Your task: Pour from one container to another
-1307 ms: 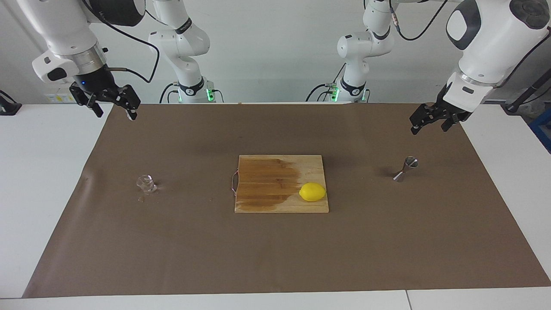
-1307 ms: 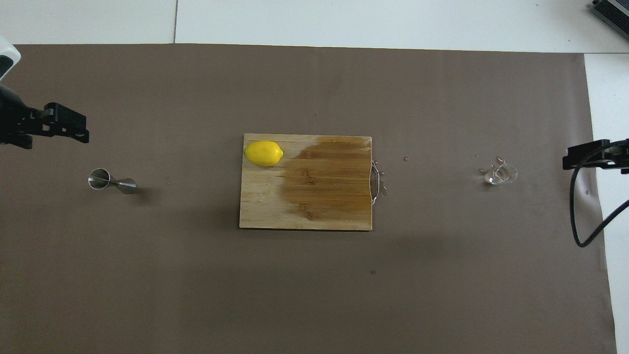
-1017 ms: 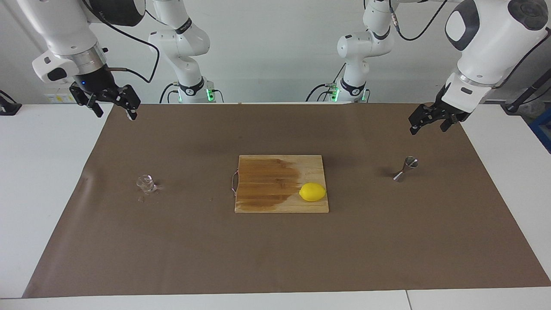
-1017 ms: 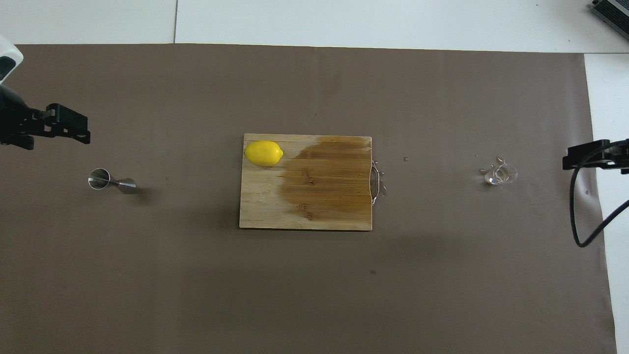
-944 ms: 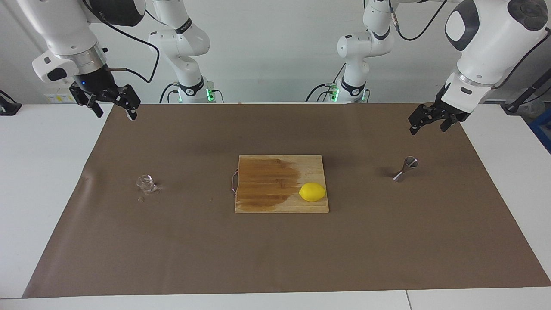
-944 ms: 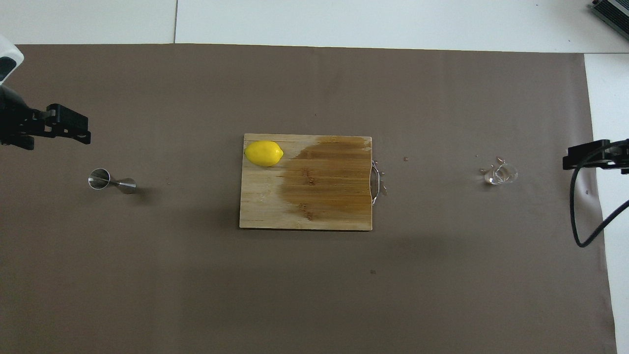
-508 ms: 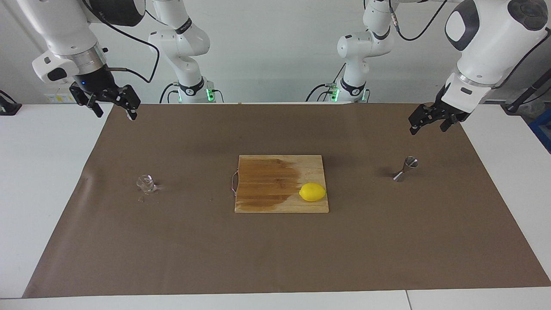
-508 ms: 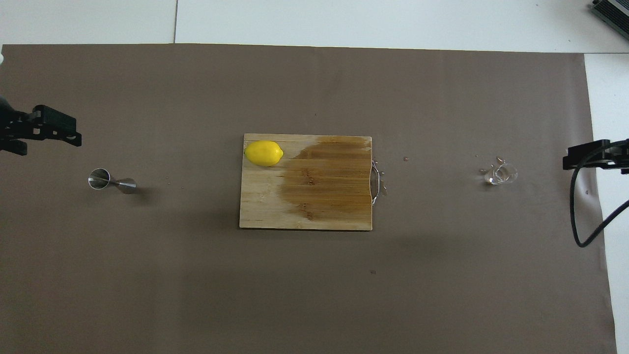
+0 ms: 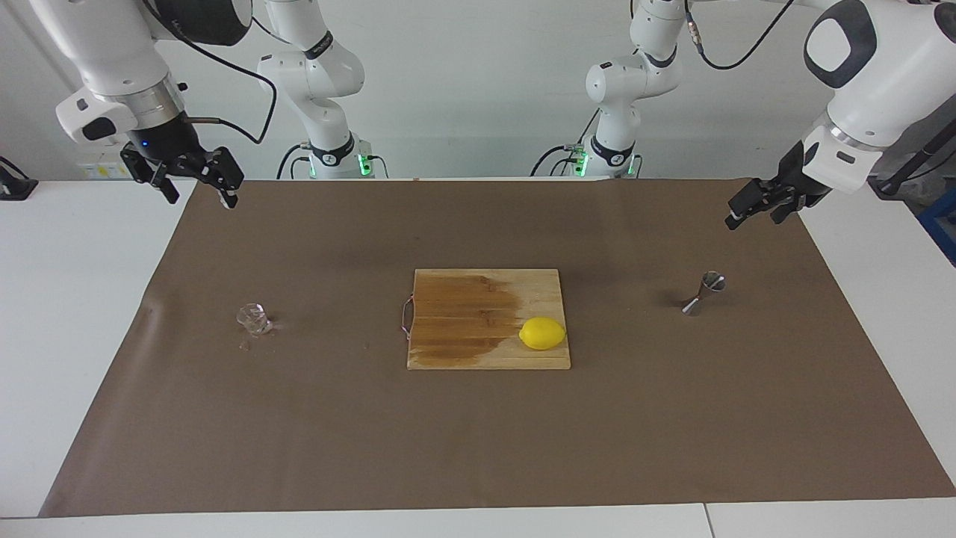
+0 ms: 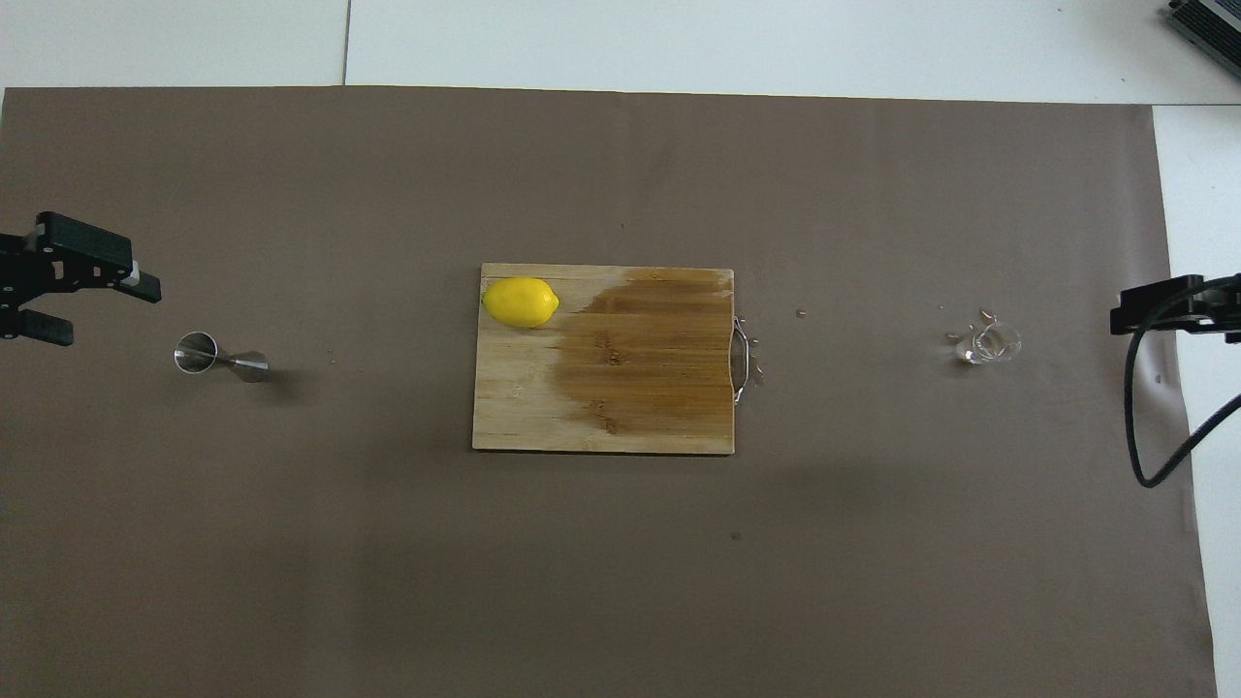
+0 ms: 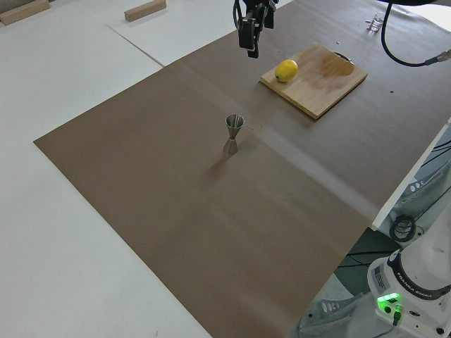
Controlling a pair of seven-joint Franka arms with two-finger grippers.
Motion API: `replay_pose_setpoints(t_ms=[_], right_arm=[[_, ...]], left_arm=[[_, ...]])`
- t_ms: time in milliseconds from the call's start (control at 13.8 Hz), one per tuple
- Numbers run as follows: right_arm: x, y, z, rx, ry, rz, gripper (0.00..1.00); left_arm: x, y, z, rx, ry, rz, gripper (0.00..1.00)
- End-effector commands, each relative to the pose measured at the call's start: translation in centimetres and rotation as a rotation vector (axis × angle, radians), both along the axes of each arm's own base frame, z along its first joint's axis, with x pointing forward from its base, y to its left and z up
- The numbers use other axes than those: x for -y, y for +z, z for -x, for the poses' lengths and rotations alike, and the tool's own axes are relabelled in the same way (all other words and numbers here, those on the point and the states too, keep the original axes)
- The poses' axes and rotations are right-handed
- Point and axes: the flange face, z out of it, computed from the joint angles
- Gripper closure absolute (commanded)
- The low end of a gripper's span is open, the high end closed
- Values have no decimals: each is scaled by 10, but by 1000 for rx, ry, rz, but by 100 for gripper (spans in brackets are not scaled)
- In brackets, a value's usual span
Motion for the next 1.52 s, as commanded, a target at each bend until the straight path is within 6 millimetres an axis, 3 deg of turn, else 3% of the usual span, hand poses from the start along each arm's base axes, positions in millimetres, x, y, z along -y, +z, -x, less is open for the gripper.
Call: replay_pose_setpoints(t_ms=[0,145,363,654,799,1017,1162,1452], right_arm=[[-1,2,5,-1,0,-22,0],[-1,2,5,-1,0,-22,0],[-2,2,5,-1,2,-23,0],[0,4,6,2,-1,-22,0],[-1,4,6,2,0,-22,0],[-6,4,6,3,13,-23,0],[-17,17,8,26,28,-11,0],[-9,18,14,-1,7,-17,0]], left_arm=[[-18,-12,-4,-97,121,129,0],[-39,-27,-6,-199,237,221,0],[-53,-51,-4,-467,452,327,0],[-64,-61,-9,-653,631,436,0],[-66,-69,-14,-731,684,474,0],[-87,-97,-24,-843,756,566,0],[-97,-114,-30,-910,761,615,0],[-109,-154,-39,-1037,728,715,0]])
